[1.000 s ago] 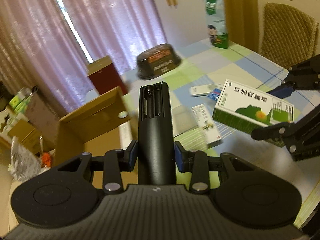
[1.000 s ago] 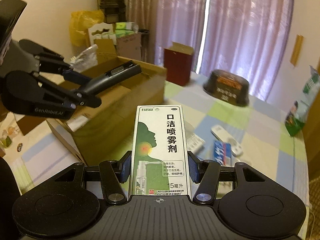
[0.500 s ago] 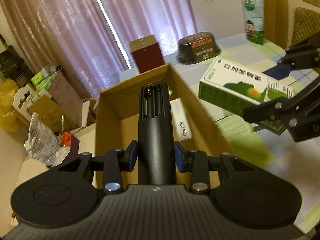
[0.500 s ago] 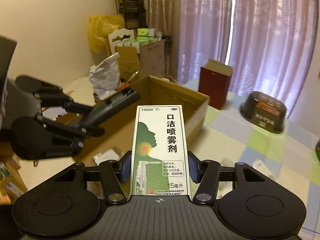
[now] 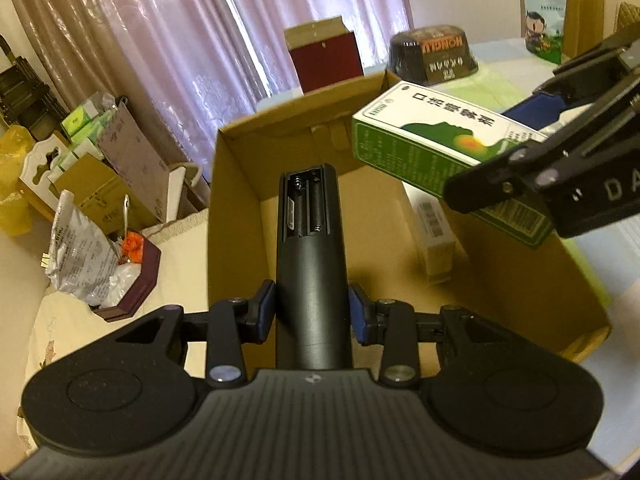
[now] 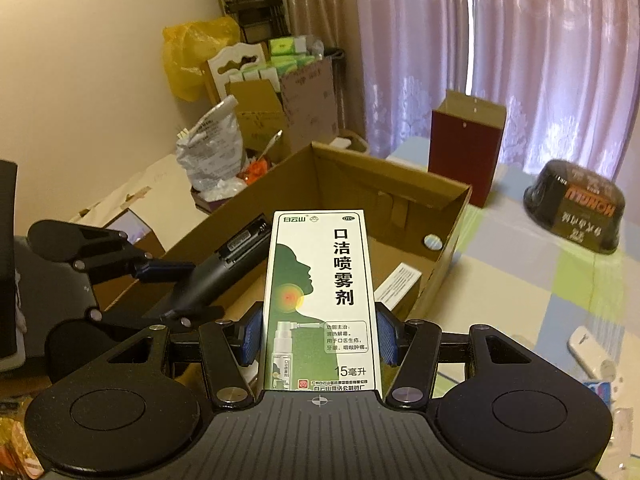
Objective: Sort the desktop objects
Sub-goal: 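Carry the remote and spray box into the cardboard box and release both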
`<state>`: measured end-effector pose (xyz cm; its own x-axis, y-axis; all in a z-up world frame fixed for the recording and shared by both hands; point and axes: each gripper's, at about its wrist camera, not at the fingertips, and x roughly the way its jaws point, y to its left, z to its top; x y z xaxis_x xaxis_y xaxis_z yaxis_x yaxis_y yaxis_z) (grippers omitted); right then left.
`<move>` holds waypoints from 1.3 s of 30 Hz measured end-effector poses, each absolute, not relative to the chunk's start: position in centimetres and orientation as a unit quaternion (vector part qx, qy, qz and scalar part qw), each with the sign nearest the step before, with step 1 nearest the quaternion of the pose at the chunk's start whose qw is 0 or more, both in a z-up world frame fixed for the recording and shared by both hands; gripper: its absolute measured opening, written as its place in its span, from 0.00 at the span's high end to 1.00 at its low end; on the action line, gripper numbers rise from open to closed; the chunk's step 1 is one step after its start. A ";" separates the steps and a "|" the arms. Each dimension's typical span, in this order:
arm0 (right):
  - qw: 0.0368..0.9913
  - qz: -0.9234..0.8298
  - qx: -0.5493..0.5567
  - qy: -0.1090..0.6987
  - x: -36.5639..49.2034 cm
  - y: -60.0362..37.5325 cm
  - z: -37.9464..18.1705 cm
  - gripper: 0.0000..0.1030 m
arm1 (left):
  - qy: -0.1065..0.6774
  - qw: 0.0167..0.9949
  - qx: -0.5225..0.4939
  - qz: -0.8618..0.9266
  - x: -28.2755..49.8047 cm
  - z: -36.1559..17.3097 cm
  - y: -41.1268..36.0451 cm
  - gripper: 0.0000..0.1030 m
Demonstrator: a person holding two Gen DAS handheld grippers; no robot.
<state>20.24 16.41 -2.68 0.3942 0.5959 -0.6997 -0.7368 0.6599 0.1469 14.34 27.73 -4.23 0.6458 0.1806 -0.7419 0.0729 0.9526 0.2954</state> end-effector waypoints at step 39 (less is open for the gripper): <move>0.848 0.387 -0.027 0.362 20.9 16.4 -3.8 0.10 | 0.409 0.899 0.145 0.064 12.2 -4.4 29.4 0.55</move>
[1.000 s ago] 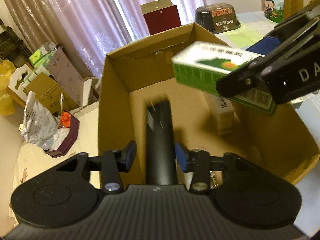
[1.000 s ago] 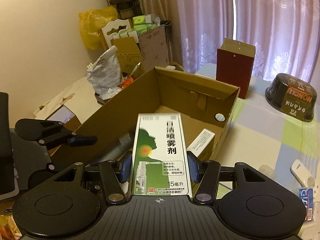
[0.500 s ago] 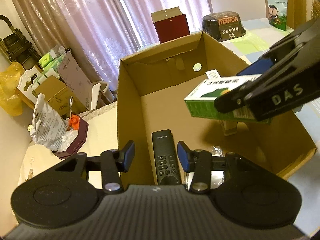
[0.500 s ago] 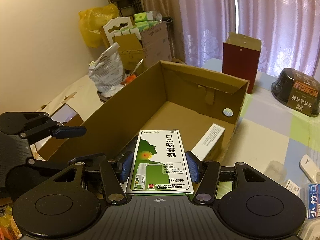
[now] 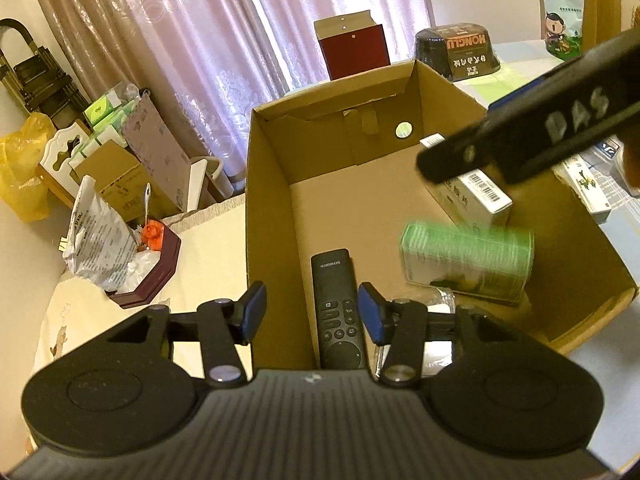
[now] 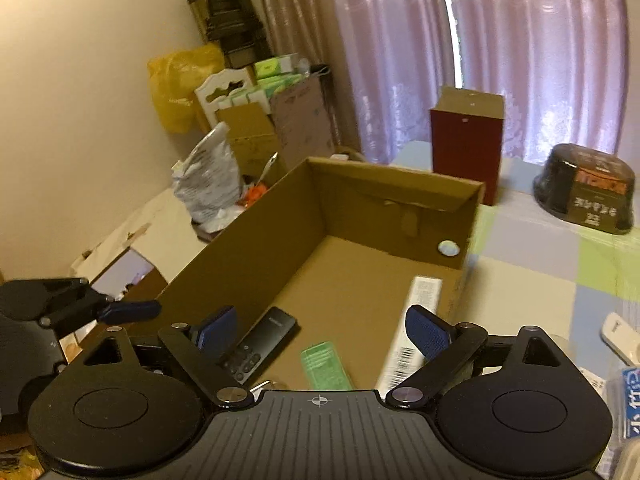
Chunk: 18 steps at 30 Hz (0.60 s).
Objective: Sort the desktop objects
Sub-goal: 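Carry the remote and spray box into the cardboard box and release both, then move both tools back over the table items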
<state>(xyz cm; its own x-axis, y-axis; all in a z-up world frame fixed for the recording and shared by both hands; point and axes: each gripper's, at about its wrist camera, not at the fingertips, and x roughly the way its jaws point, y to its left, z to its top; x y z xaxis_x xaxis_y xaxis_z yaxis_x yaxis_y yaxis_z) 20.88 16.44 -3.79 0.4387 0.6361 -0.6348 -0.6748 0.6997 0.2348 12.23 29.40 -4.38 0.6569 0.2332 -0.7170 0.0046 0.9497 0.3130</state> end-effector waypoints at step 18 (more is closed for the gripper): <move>0.889 0.280 -0.015 0.361 16.4 1.2 -4.5 0.10 | 0.371 0.918 0.136 0.025 11.3 -0.8 23.8 0.45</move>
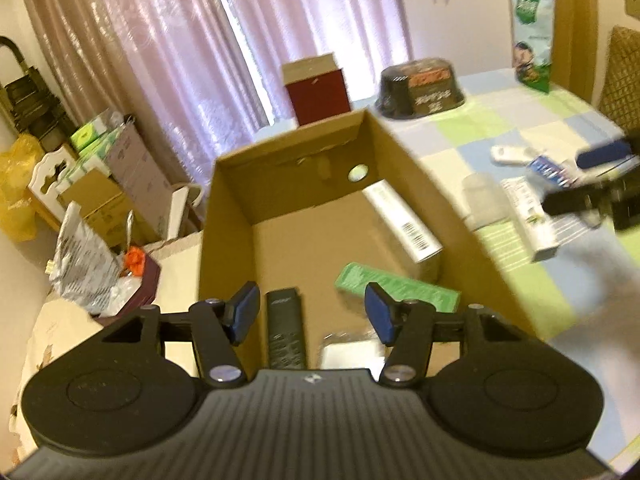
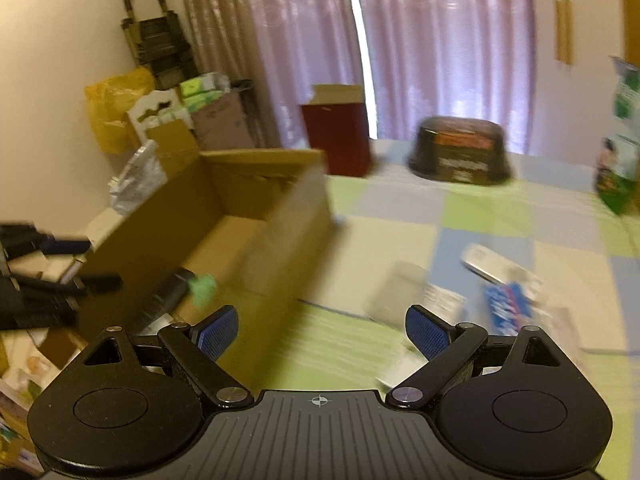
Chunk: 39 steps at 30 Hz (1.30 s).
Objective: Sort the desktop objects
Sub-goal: 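Move both tools back over the table items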
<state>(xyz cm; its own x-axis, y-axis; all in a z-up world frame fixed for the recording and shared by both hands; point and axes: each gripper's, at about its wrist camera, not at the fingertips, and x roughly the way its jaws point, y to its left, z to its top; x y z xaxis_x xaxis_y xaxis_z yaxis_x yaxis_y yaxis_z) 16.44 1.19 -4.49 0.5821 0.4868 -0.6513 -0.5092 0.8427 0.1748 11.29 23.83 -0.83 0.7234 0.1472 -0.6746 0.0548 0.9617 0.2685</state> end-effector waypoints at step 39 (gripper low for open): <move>0.900 0.169 0.007 0.402 16.0 -16.8 -8.5 0.10 | 0.400 0.898 0.166 -0.083 13.3 -6.6 2.1 0.04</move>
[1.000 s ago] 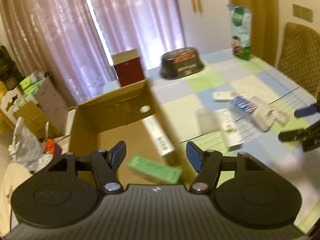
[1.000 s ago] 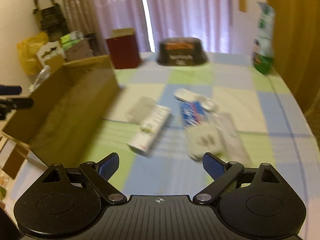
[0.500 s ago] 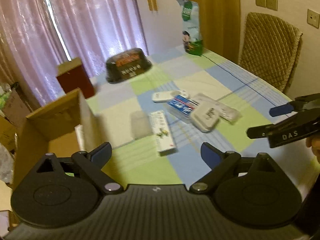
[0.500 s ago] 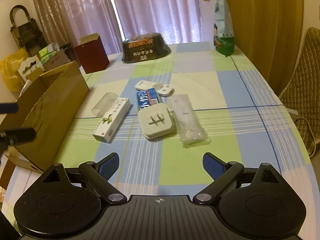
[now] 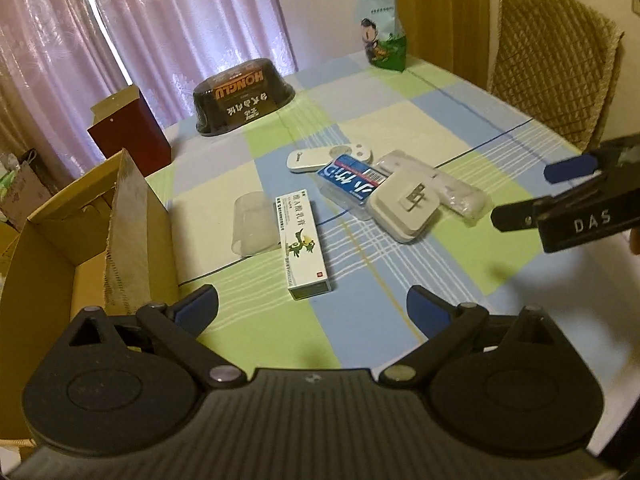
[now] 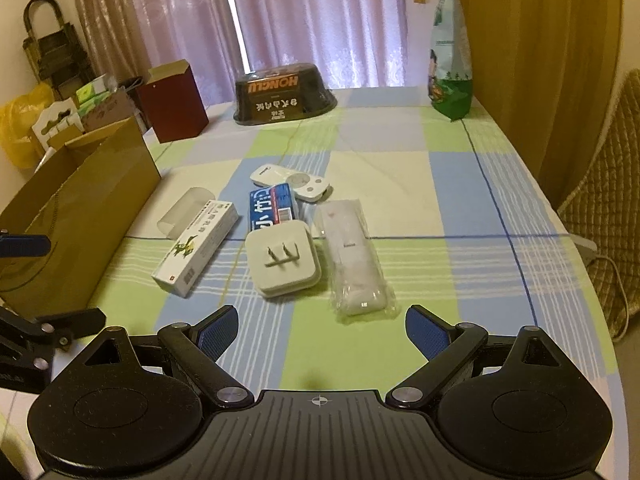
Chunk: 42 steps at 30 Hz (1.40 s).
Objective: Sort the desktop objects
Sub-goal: 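Move both tools back over the table items, then grasp the white plug adapter with the right tool while the left grasps the white ointment box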
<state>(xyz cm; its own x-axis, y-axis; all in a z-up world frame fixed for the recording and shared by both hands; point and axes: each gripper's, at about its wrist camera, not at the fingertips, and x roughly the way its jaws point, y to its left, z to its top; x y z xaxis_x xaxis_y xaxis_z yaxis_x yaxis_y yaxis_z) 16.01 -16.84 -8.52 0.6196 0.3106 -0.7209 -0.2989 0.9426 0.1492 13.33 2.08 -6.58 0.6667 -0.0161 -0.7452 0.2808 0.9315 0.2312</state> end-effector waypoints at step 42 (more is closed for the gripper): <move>0.880 0.229 -0.102 0.404 23.6 -10.6 -13.6 0.43 | 0.411 0.891 0.171 -0.095 18.8 -13.2 1.3 0.04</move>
<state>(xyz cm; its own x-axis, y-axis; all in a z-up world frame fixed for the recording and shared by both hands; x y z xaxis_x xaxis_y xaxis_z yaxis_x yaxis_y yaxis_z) 23.56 -10.60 -13.55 0.5685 0.3212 -0.7574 -0.4858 0.8741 0.0060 18.76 1.31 -13.21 0.6448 -0.0281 -0.7638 0.3089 0.9237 0.2268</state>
